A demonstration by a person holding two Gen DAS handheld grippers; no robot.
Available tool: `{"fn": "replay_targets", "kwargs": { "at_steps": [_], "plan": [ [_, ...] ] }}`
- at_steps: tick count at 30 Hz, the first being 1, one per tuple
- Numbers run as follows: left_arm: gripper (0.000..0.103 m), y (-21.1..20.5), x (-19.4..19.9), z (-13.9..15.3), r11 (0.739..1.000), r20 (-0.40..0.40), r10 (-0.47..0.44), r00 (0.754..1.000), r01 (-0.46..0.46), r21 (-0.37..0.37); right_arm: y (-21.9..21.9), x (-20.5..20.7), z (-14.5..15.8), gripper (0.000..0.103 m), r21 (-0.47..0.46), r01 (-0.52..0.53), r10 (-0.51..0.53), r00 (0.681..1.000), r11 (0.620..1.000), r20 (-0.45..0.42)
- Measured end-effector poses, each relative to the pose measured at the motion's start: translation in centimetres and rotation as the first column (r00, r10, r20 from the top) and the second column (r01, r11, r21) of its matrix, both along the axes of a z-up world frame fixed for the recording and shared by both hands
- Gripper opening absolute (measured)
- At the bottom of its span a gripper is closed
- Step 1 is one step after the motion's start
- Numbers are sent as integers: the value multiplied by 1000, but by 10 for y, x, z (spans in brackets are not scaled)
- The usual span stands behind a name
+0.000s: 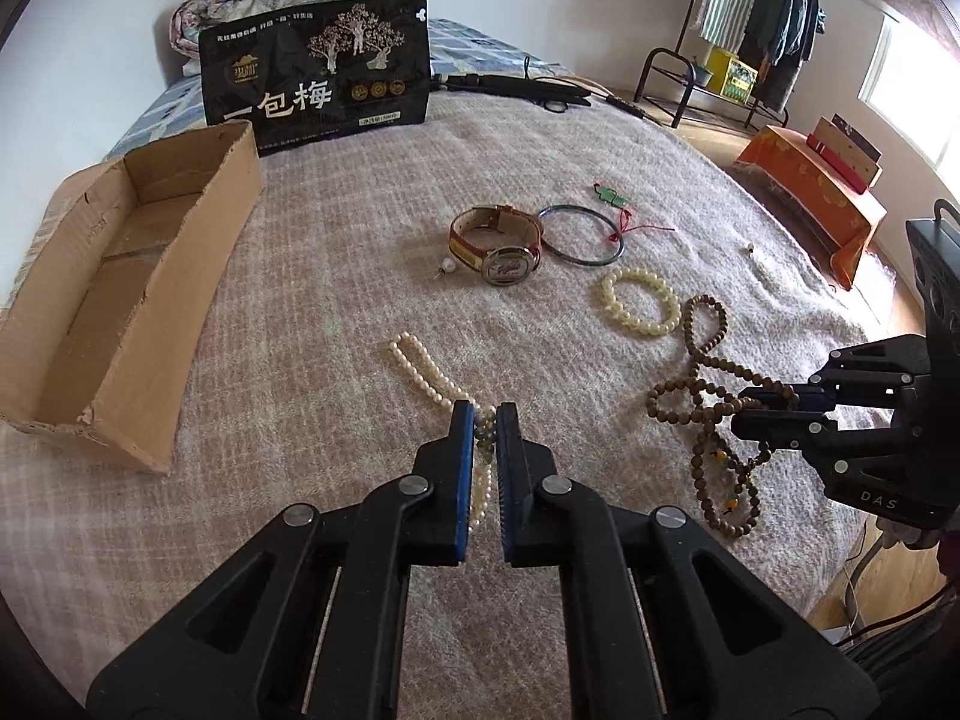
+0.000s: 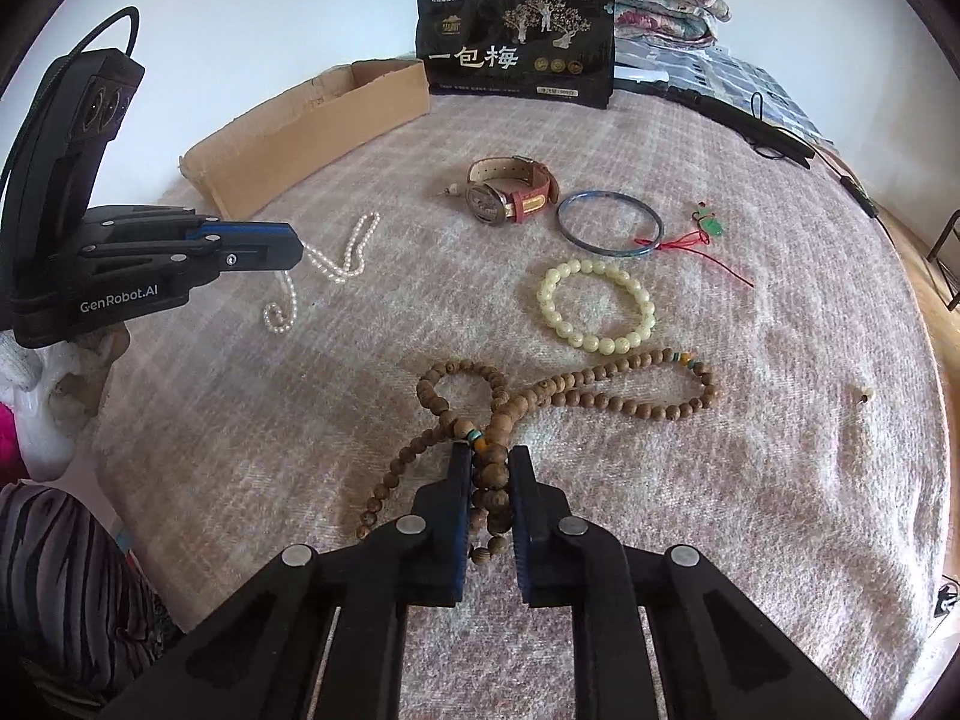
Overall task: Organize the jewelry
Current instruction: 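Close the left tool on the pearl necklace while the right tool grasps the brown bead strand, then lift the bead strand with the right tool while the left tool lifts the pearls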
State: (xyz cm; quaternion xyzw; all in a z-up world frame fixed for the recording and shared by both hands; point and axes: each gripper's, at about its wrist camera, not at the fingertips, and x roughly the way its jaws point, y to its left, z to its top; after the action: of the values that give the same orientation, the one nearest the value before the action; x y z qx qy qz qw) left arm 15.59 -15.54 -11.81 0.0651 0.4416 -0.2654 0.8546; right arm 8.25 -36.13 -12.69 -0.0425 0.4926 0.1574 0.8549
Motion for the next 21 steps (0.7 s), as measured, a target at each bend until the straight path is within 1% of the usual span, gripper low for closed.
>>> {"fn": "replay_targets", "kwargs": {
  "at_steps": [12,21],
  "plan": [
    [5,11,-4,32,999,61,28,998,-25,-37,-8,-9,42,10,-8,20,-19,995,1000,102],
    [5,19,-7,53,998,95,41,995,-35,-58,-13,-14,77,10,5,35,-36,986,999,165]
  ]
}}
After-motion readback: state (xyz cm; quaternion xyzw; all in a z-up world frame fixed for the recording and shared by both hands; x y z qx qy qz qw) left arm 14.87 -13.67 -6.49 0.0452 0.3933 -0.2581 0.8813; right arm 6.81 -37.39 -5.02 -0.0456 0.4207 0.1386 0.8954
